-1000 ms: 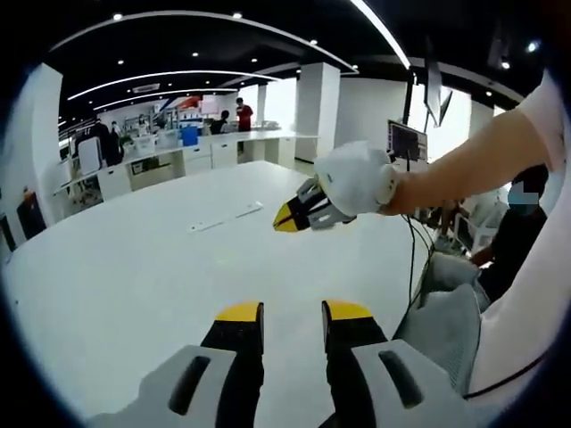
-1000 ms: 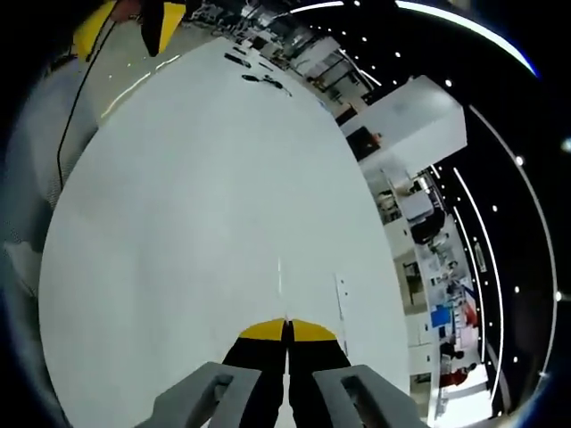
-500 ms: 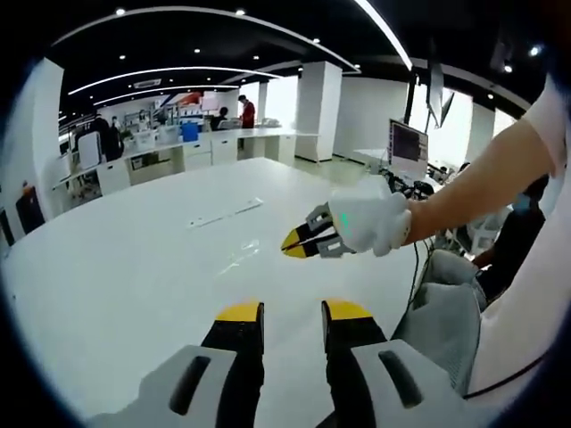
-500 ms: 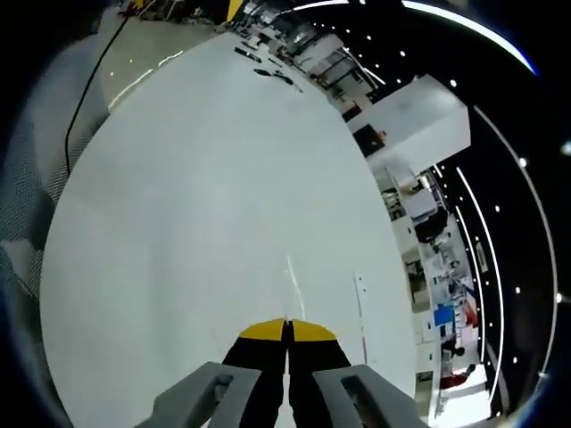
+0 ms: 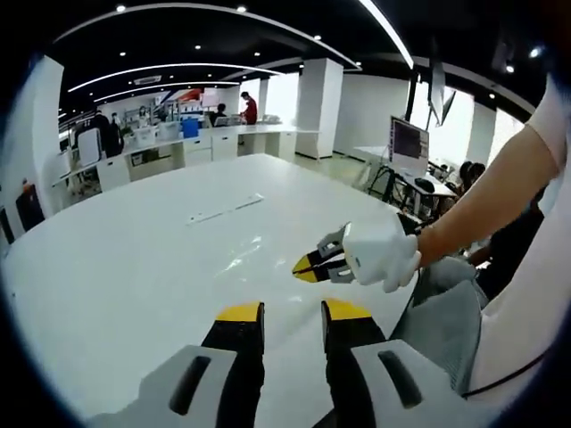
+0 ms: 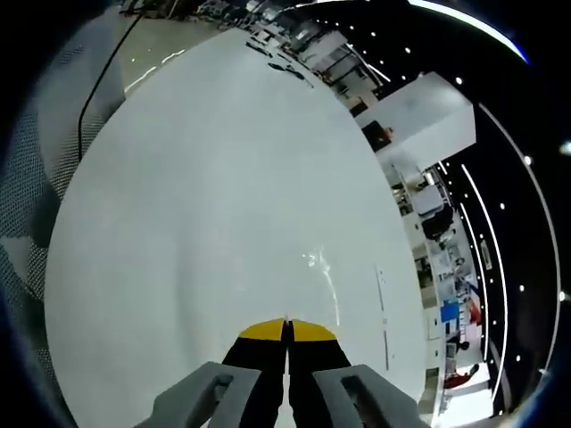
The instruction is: Arrange the food packaging bags into a neat stack by flattening each bag and aligning their edges.
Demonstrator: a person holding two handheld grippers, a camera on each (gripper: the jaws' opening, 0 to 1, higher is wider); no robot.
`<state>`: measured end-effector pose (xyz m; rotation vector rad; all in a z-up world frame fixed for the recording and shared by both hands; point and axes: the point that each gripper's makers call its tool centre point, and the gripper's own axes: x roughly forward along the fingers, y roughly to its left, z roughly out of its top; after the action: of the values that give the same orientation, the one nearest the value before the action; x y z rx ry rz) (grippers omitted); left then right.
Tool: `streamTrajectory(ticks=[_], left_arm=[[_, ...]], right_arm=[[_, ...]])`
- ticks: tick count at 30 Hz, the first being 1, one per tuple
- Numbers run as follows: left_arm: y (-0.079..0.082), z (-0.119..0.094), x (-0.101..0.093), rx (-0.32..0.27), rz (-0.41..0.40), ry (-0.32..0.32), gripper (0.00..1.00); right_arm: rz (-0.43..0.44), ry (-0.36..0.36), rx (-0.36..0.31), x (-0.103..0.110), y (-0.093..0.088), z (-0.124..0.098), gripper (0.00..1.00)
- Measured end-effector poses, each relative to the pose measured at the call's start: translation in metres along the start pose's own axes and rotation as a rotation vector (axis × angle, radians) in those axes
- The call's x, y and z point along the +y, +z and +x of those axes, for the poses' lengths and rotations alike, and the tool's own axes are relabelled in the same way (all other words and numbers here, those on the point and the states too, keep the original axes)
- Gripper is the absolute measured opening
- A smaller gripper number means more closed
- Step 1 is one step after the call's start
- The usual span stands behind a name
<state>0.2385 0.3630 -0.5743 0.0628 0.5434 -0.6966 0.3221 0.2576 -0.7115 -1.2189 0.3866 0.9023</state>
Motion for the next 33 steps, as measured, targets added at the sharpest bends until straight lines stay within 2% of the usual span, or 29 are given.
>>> streamTrajectory(ticks=[10, 33], left_arm=[[-0.006, 0.000, -0.002, 0.016, -0.011, 0.003, 0.23], [-0.016, 0.004, 0.000, 0.042, -0.040, 0.005, 0.23]], right_arm=[[0.020, 0.005, 0.022, 0.003, -0.014, 0.010, 0.00], [0.013, 0.032, 0.031, -0.005, -0.022, 0.033, 0.00]])
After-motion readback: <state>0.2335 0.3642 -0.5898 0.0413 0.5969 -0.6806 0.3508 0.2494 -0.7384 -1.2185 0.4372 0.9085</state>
